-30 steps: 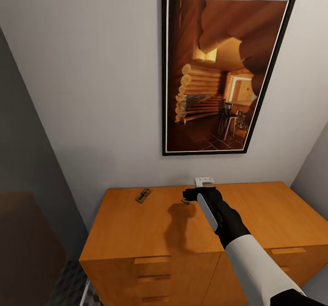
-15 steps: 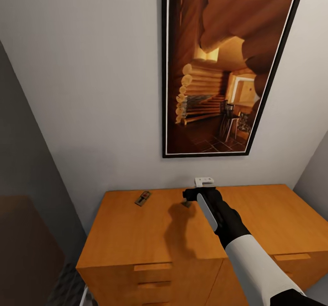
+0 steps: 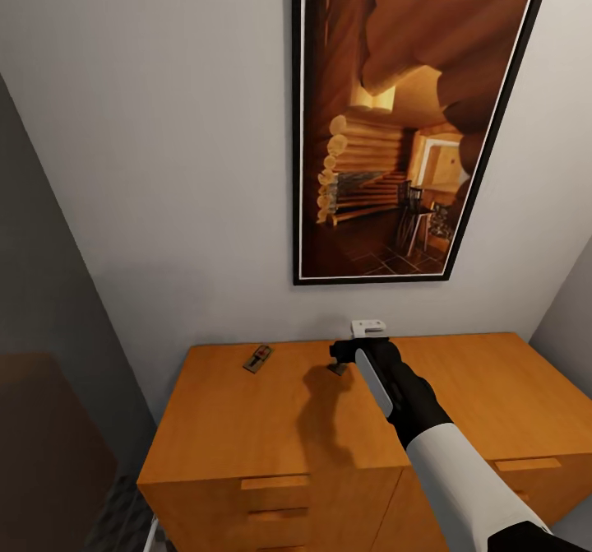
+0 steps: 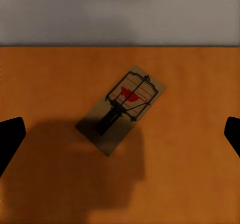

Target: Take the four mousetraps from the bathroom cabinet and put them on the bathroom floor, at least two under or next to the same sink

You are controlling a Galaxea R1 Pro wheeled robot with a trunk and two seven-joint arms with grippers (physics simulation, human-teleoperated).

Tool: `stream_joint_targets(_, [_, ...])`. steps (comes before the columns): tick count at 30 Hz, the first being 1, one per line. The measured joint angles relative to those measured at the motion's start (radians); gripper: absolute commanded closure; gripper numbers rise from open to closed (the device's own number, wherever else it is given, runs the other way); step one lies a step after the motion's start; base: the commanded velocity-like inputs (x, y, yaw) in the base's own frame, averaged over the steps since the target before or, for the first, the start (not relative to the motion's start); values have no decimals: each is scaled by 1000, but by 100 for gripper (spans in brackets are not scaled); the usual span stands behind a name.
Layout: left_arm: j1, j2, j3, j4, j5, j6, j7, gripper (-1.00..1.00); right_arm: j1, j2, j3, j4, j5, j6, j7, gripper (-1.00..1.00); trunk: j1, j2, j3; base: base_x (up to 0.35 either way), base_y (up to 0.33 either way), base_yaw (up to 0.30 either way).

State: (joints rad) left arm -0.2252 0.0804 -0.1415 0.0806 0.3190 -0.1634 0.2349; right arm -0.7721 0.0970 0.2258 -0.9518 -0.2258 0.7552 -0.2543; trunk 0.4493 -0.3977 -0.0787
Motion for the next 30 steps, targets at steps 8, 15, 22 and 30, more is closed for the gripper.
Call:
stream_joint_targets(8, [21, 0, 0, 0, 0, 4, 0, -100, 0, 0, 1, 0, 0, 0, 0, -100, 0, 0, 0, 0, 0, 0])
stream_joint_targets(15, [28, -9, -1, 0, -1, 5, 0, -100, 0, 0, 1, 0, 0, 0, 0, -100, 0, 0, 0, 0, 0, 0])
stream_joint_targets(22, [30, -14, -2, 0, -2, 6, -1, -100, 0, -1, 1, 0, 0, 0, 0, -100, 0, 0, 0, 29, 0, 0])
stream_joint_targets(30, [32, -17, -1, 0, -2, 6, 0, -100, 0, -1, 1, 0, -1, 0, 0, -100, 0, 0, 0, 119, 0, 0])
